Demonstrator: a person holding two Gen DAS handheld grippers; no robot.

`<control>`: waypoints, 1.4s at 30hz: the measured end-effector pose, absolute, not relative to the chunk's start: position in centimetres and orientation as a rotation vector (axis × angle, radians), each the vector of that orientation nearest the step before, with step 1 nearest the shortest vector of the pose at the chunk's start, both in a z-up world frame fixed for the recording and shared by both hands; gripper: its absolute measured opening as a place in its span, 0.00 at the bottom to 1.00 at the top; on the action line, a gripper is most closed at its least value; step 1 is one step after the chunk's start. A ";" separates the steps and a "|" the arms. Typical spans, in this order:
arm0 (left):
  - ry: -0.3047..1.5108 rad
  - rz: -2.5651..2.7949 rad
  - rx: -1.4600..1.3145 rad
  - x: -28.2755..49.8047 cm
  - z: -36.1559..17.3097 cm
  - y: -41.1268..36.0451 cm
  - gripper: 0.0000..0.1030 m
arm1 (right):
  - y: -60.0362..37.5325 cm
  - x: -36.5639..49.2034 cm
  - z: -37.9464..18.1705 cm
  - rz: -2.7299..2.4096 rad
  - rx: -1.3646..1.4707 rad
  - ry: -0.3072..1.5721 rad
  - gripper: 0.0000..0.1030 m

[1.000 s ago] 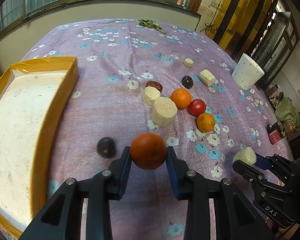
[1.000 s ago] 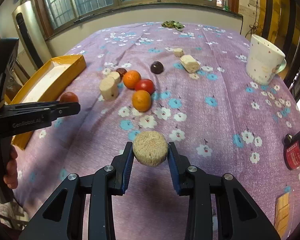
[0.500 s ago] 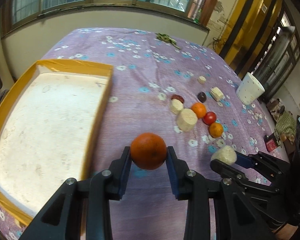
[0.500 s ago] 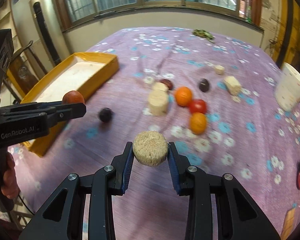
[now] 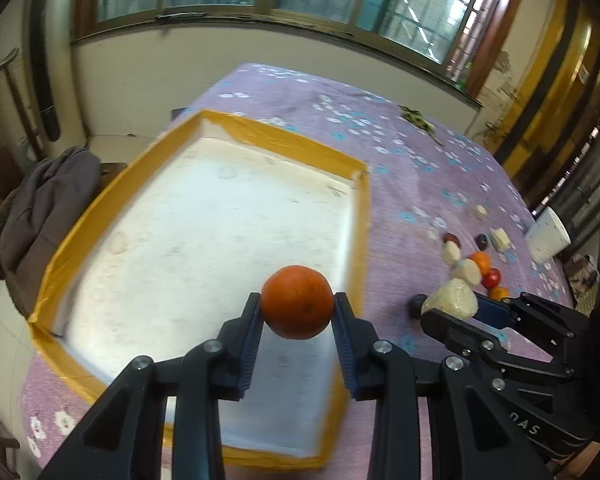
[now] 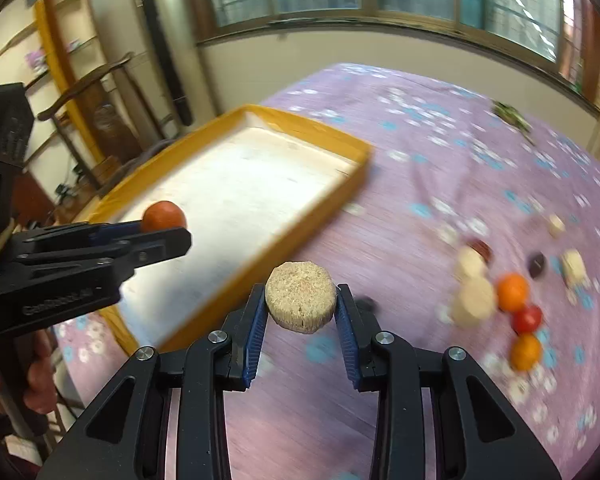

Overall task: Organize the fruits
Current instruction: 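Carry both items over the tray and release them inside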

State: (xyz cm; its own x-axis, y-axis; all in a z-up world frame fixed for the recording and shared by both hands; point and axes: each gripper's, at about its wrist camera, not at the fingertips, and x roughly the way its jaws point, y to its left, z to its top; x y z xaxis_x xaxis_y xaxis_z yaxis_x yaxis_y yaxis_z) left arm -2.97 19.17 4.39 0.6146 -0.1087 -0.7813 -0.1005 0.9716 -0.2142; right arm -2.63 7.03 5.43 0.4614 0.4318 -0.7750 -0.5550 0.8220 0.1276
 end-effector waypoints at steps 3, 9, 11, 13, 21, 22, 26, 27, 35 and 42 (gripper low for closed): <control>0.914 0.054 -0.259 -3.2 3.9 21.6 0.36 | 10.0 -2.6 5.4 0.672 -0.179 0.905 0.31; 0.938 0.149 -0.260 -3.6 2.3 25.3 0.36 | 14.2 -2.6 3.6 0.741 -0.227 0.943 0.31; 0.948 0.172 -0.266 -3.6 1.7 26.3 0.36 | 15.2 -2.3 2.7 0.746 -0.239 0.962 0.31; 0.955 0.183 -0.268 -3.6 1.4 27.0 0.36 | 16.1 -2.1 2.0 0.748 -0.248 0.982 0.31; 0.990 0.194 -0.242 -3.4 -0.2 28.0 0.36 | 17.9 -1.8 0.3 0.738 -0.274 1.018 0.31; 0.990 0.198 -0.230 -3.4 -0.3 28.0 0.36 | 18.0 -1.8 0.2 0.738 -0.277 1.021 0.31; 0.984 0.214 -0.170 -3.3 -0.5 27.7 0.36 | 18.2 -2.1 0.0 0.726 -0.303 1.013 0.31; 0.986 0.222 -0.152 -3.2 -0.5 27.6 0.36 | 18.2 -2.1 0.0 0.724 -0.310 1.012 0.31; 0.982 0.254 -0.102 -3.4 -0.4 27.7 0.47 | 18.0 -2.5 0.3 0.720 -0.309 1.006 0.32; 0.952 0.305 -0.087 -4.2 0.5 27.6 0.65 | 16.2 -3.3 1.5 0.709 -0.291 0.979 0.34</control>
